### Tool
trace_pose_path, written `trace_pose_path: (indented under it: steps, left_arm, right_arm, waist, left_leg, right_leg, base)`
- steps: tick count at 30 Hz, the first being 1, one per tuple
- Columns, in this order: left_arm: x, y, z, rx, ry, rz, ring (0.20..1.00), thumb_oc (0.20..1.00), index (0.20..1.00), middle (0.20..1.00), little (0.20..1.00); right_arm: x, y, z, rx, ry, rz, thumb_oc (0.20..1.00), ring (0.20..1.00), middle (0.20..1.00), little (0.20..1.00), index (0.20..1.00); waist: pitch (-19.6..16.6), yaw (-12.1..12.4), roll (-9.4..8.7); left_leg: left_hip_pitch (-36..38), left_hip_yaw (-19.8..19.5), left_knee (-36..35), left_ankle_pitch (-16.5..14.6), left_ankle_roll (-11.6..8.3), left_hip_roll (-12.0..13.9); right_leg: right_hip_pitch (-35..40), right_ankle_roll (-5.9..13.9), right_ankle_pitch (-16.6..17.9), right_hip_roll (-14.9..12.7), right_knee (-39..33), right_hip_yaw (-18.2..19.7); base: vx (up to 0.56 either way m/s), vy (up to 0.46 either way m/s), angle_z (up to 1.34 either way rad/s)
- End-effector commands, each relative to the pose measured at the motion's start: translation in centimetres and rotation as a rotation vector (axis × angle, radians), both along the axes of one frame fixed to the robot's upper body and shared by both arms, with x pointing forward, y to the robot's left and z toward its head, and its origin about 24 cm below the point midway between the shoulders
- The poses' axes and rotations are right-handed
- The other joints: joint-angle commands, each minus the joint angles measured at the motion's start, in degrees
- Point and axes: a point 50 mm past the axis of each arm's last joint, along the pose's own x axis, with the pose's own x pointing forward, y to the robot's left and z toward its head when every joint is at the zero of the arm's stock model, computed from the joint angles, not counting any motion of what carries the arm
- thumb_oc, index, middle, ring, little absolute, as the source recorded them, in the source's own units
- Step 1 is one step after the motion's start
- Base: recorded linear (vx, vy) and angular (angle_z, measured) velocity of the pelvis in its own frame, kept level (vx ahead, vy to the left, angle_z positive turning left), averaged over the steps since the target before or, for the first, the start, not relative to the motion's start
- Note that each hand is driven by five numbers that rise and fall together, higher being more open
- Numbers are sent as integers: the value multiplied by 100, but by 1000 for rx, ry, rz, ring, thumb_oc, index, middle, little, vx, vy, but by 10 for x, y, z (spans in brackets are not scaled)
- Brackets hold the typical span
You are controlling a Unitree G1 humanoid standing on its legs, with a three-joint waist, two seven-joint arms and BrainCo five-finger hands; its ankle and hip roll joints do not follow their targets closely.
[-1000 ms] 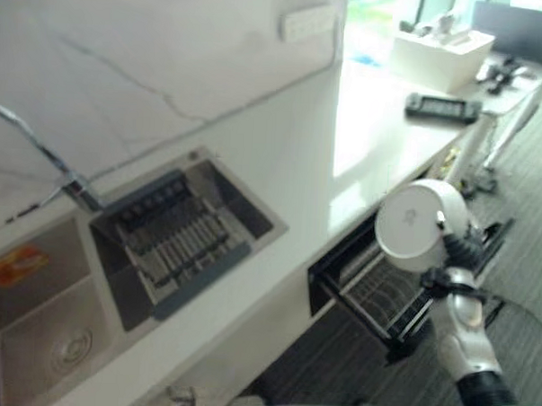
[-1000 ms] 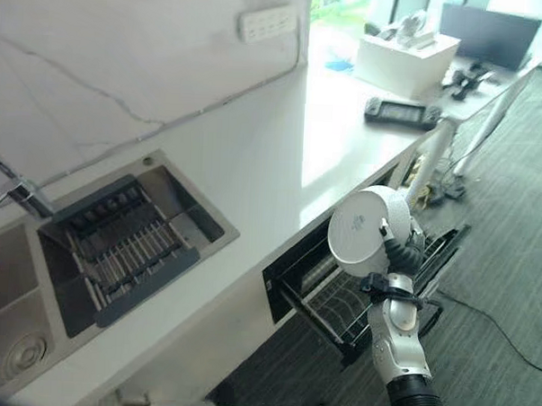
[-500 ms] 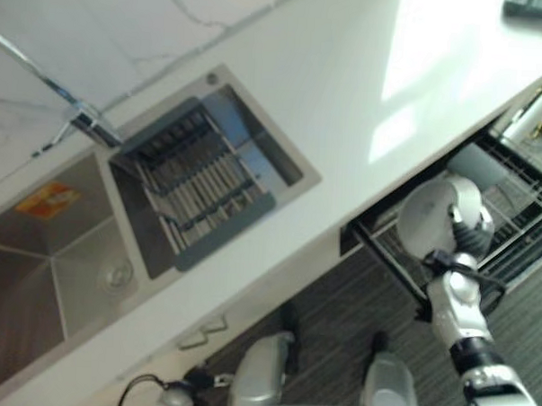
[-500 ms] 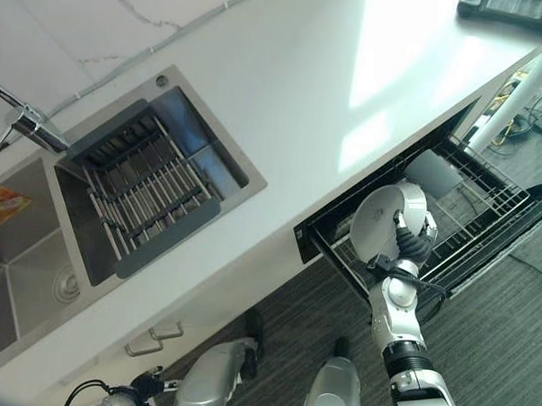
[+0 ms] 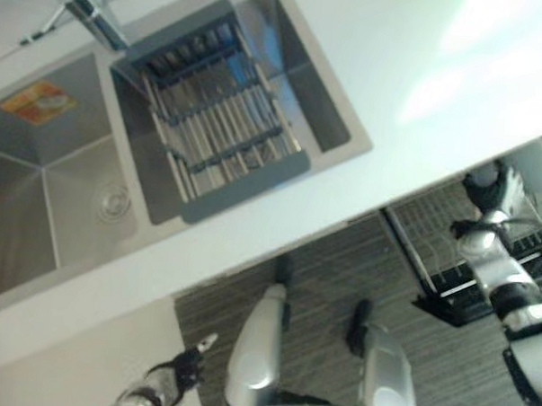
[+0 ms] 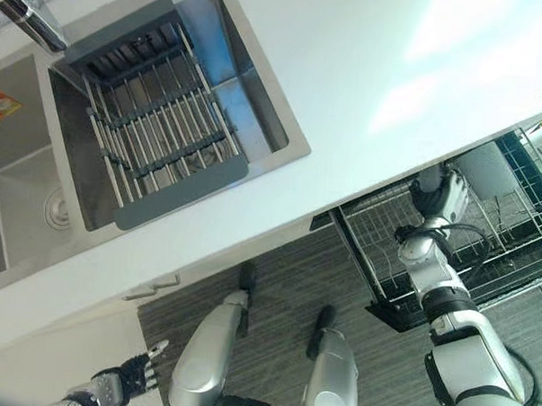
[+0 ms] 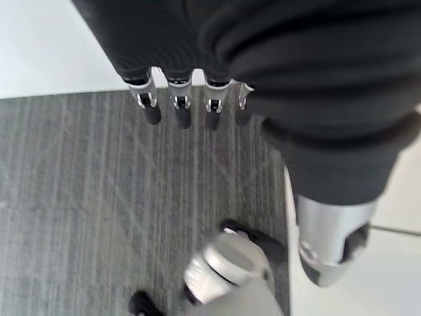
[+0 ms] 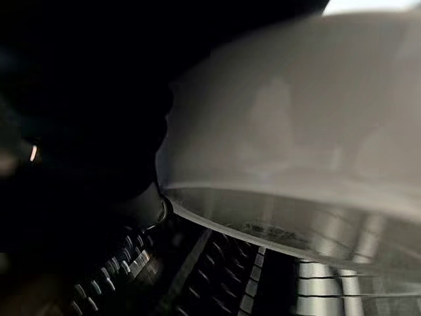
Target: Place the dishes in the dishwasher.
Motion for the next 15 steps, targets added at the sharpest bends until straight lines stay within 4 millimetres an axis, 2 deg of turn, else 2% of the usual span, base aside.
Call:
trace_pose_path:
  steps: [1,6,10,13,15]
  left_arm:
    - [-2,22,7,47,33,-9,1000,1000,1000,1000,1000]
    - [24,22,18,77,-32,-46,1000,1000,1000,1000,1000]
    - [36,16,22,85,-62,-76,1000,1000,1000,1000,1000]
    - [45,7,24,69,-105,-73,1000,1000,1000,1000,1000]
    - [47,1,25,53,-124,-67,1000,1000,1000,1000,1000]
  right_arm:
    - [22,23,30,-231,10,122,200,200,200,200,200]
    - [30,27,23,-363,87,61,200,200,200,200,200]
    - [33,30,33,-402,18,6,200,200,200,200,200]
    - [32,22,39,-351,-39,-101,200,200,200,200,200]
    - [26,9,37,-234,-66,-221,200,200,200,200,200]
  waist:
    - [-268,217,-188]
    - [-63,446,-151]
    - [80,516,-11]
    - [171,522,159]
    - [215,484,289]
  left_leg:
    - [-449,-637,-2,-32,-7,-389]
    - [-855,-711,65,74,32,-431]
    - [-1112,-727,174,142,43,-458]
    - [-1311,-726,230,212,52,-495]
    - [-1428,-709,248,251,65,-520]
  right_leg:
    - [421,-117,190,178,-502,188]
    - [157,-71,178,225,-494,234]
    - [-87,-68,173,191,-371,225]
    - [-408,-96,134,165,-153,213]
    - [-657,-119,96,146,42,235]
  base:
    - [-64,-160,-1]
    - [-77,-136,12]
    - [-78,-61,2]
    - [-83,13,2]
    - [-90,66,1]
